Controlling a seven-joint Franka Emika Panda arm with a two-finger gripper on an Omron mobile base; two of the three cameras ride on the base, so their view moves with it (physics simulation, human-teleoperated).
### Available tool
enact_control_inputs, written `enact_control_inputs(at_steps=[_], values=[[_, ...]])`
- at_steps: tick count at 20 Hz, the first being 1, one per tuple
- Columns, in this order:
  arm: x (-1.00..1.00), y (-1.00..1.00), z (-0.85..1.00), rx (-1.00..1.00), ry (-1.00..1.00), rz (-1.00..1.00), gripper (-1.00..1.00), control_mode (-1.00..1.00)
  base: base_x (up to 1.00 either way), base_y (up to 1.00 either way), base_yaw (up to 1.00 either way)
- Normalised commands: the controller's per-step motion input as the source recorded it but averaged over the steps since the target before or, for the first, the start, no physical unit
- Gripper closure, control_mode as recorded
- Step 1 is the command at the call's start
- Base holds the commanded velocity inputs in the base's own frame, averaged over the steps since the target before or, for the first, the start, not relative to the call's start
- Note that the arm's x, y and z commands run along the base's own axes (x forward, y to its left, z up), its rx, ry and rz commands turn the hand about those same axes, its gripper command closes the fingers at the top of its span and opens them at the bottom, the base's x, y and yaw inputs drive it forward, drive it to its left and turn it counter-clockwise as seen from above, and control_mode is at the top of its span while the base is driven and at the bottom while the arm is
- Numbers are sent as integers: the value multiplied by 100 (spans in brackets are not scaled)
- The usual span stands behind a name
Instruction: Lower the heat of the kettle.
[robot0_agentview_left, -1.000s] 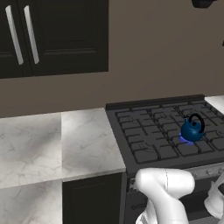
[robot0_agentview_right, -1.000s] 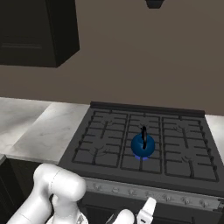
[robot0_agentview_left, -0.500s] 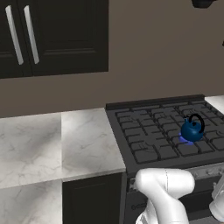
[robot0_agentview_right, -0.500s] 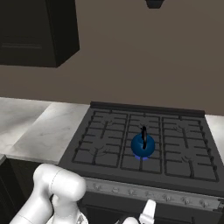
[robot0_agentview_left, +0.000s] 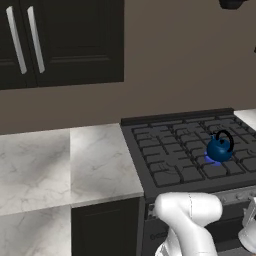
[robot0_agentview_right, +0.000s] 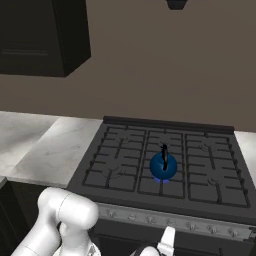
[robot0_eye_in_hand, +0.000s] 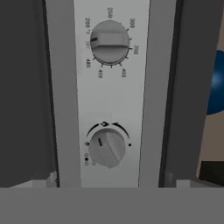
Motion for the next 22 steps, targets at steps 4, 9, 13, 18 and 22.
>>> enact_control_inputs(at_steps=[4, 9, 13, 18, 22], values=[[16, 3, 0, -4, 8, 0, -100, -100, 0, 0, 0], [15, 0, 0, -2, 8, 0, -100, -100, 0, 0, 0], [8, 0, 0, 0, 4, 0, -100, -100, 0, 0, 0], [0, 0, -3, -2, 0, 0, -100, -100, 0, 0, 0], [1, 0, 0, -1, 0, 0, -100, -100, 0, 0, 0]])
